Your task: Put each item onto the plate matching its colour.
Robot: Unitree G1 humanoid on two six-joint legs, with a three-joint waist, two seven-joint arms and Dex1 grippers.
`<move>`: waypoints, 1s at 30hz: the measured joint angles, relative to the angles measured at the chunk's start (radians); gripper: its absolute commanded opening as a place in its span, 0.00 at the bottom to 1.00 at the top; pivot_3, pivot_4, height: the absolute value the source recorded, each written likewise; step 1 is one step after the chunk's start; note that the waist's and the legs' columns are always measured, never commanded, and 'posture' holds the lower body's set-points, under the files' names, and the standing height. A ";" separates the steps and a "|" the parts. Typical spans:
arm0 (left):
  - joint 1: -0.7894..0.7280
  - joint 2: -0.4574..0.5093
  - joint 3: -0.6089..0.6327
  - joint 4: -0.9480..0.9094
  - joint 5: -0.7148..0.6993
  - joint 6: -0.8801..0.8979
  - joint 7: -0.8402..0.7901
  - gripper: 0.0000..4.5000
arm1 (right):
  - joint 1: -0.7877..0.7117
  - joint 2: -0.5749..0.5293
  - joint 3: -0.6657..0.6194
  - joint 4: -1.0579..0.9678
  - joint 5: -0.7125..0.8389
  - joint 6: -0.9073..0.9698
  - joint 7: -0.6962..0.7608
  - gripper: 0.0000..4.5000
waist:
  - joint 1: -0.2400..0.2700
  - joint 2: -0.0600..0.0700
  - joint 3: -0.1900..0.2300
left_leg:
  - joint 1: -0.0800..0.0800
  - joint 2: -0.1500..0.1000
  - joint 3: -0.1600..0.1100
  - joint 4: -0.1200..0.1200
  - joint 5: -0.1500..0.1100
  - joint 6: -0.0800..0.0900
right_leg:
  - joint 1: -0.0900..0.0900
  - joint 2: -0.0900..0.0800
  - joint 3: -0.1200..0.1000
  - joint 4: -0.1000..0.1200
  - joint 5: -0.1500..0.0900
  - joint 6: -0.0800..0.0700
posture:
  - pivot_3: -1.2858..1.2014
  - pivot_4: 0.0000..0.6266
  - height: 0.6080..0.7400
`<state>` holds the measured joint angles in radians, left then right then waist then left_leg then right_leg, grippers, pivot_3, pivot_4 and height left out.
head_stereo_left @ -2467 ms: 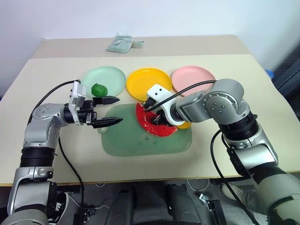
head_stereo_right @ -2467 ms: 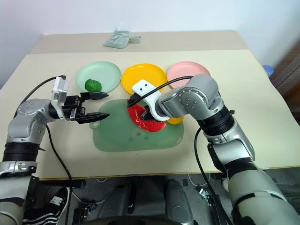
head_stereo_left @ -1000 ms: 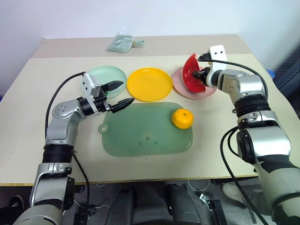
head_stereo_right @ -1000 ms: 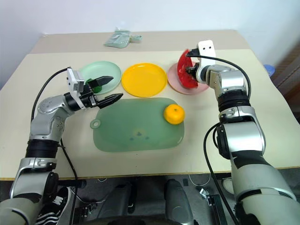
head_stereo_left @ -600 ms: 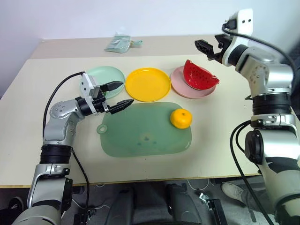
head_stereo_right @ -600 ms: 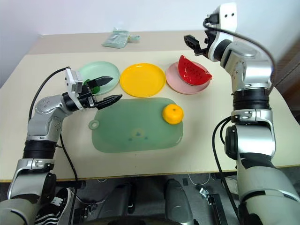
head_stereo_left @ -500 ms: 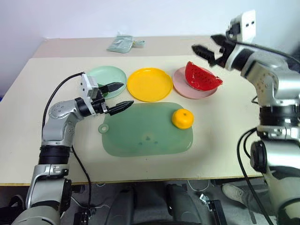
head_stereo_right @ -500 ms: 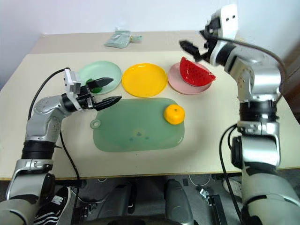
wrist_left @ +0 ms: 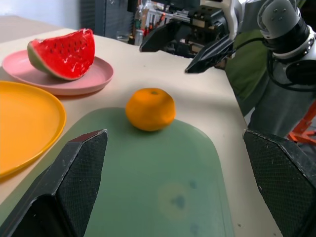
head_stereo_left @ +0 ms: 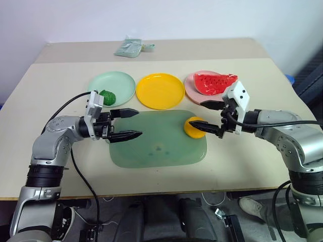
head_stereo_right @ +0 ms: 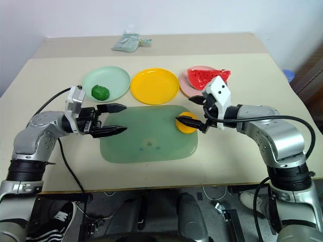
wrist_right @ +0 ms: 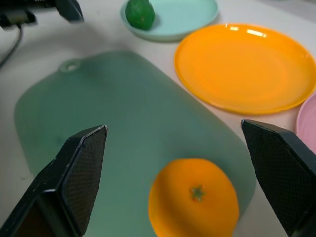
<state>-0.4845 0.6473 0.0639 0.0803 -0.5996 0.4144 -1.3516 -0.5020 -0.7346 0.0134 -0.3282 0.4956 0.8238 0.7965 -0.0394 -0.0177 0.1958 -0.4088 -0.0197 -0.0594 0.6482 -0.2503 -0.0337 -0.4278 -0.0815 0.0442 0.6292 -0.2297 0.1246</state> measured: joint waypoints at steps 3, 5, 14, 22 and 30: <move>0.001 0.000 0.001 -0.009 -0.001 0.000 0.006 1.00 | 0.004 0.015 0.052 0.035 -0.048 -0.014 -0.023 0.99 | 0.002 0.000 0.000 | 0.000 0.000 0.000 0.000 0.000 0.000 | 0.000 0.000 0.000 0.000 0.000 0.000 | 0.52 0.24 1.00; 0.001 -0.001 0.002 -0.022 -0.007 0.007 0.014 1.00 | 0.000 0.032 0.061 0.079 -0.066 -0.016 -0.038 0.99 | 0.004 0.000 0.000 | 0.000 0.000 0.000 0.000 0.000 0.000 | 0.000 0.000 0.000 0.000 0.000 0.000 | 0.52 0.24 1.00; 0.008 -0.002 0.012 -0.056 -0.037 0.033 0.048 1.00 | 0.000 0.042 0.104 0.160 -0.121 -0.024 -0.036 0.99 | 0.005 0.000 0.000 | 0.000 0.000 0.000 0.000 0.000 0.000 | 0.000 0.000 0.000 0.000 0.000 0.000 | 0.52 0.24 1.00; 0.008 -0.001 0.030 -0.063 -0.046 0.038 0.065 1.00 | 0.005 0.047 0.140 0.178 -0.147 -0.027 -0.014 0.87 | 0.005 0.000 0.000 | 0.000 0.000 0.000 0.000 0.000 0.000 | 0.000 0.000 0.000 0.000 0.000 0.000 | 0.52 0.24 1.00; 0.009 -0.019 0.045 -0.054 -0.044 0.029 0.111 1.00 | -0.058 0.078 0.137 0.185 -0.141 0.017 -0.016 0.76 | 0.004 0.000 0.000 | 0.000 0.000 0.000 0.000 0.000 0.000 | 0.000 0.000 0.000 0.000 0.000 0.000 | 0.52 0.24 1.00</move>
<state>-0.4758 0.6283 0.1092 0.0261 -0.6435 0.4435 -1.2405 -0.5598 -0.6567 0.1509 -0.1432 0.3542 0.8413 0.7802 -0.0355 -0.0180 0.1956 -0.4088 -0.0198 -0.0596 0.6485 -0.2503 -0.0338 -0.4276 -0.0815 0.0441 0.6293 -0.2296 0.1246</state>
